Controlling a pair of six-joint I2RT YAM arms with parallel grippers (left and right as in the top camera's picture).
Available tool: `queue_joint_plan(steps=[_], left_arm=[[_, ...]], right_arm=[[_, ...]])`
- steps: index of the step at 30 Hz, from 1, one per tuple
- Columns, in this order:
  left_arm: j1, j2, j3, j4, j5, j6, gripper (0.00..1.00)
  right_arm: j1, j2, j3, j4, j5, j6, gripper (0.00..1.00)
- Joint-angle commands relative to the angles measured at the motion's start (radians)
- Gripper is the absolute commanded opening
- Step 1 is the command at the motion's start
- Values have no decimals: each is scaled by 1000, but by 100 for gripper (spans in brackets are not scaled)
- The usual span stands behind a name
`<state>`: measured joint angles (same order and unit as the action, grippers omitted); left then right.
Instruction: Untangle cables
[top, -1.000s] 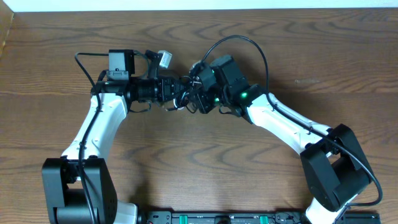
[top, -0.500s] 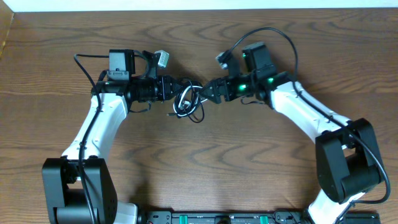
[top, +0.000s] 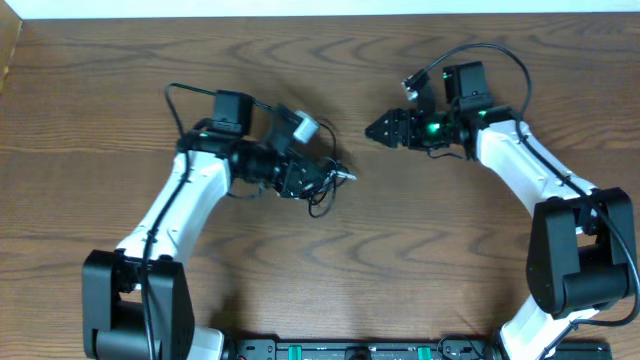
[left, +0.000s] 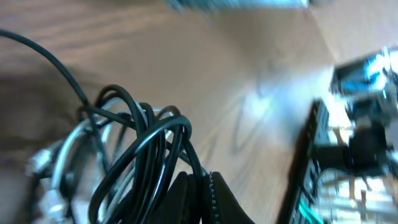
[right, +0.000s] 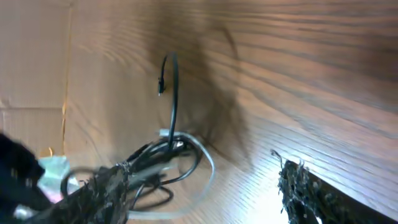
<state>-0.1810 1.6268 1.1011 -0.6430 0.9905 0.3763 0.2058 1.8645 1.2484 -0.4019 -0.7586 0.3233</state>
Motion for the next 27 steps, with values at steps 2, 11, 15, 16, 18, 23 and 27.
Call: queue_joint_plan(steps=[2, 11, 15, 16, 18, 23, 27], left_arm=[[-71, -20, -4, -76, -70, 71, 7], [-169, -20, -4, -182, -379, -200, 7], [-169, -20, -5, -207, -450, -286, 30], [-169, -20, -6, -213, -449, -285, 40], [-169, -20, -16, -216, -450, -285, 51], [-169, -19, -40, -215, -449, -285, 53], [-169, -19, -41, -212, -357, -263, 53]], right_arm=[[-6, 6, 15, -29, -3, -17, 76], [-5, 6, 15, -89, 49, -32, 76], [11, 6, 15, -97, 49, -33, 76], [14, 6, 15, -98, 49, -32, 76], [24, 6, 15, -107, 49, -33, 75], [55, 6, 15, -107, 49, -32, 75], [74, 6, 15, -99, 49, -33, 75]])
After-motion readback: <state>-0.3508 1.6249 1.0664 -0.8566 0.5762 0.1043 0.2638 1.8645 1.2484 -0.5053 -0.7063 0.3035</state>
